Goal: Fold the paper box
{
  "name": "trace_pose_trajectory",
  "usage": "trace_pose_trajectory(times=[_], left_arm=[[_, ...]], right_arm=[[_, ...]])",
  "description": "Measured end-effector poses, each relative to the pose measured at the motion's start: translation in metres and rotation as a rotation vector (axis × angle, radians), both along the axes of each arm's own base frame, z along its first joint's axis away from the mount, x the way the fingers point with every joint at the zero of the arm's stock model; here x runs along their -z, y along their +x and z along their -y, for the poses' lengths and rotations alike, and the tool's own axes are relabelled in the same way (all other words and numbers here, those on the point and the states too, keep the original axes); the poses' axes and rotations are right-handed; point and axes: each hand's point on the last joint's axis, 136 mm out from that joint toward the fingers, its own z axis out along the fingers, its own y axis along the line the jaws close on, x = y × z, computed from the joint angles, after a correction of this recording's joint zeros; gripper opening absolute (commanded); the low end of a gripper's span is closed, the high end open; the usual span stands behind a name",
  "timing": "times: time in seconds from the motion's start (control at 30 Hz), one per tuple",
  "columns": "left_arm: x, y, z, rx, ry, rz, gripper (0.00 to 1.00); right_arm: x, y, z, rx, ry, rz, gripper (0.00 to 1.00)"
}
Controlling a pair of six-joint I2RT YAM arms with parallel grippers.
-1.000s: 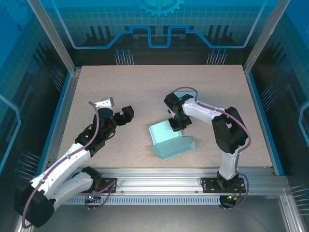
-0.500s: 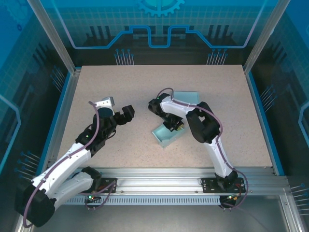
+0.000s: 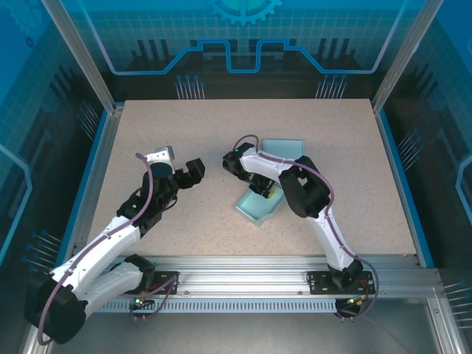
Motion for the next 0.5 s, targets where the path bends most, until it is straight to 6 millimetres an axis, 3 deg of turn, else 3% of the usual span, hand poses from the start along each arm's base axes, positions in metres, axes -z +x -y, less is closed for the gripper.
trace_pose_trajectory(times=[0.1, 0.13, 0.27, 0.4, 0.5], left_arm=[[0.006, 0.002, -0.002, -0.009, 0.007, -0.016, 0.99], [0.007, 0.003, -0.003, -0.011, 0.009, -0.021, 0.99], [0.016, 0.006, -0.005, -0.02, 0.02, -0.045, 0.99], [0.023, 0.008, -0.005, -0.024, 0.029, -0.067, 0.99], [0.029, 0.01, -0.006, -0.029, 0.037, -0.083, 0.99]], right_arm=[[-0.005, 0.008, -0.012, -0.009, 0.051, 0.036, 0.67], [-0.007, 0.01, -0.016, -0.01, 0.073, 0.048, 0.73], [-0.024, 0.017, -0.036, -0.025, 0.153, 0.102, 0.78], [-0.057, 0.019, -0.054, -0.051, 0.238, 0.166, 0.89], [-0.089, 0.018, -0.066, -0.069, 0.302, 0.226, 0.91]])
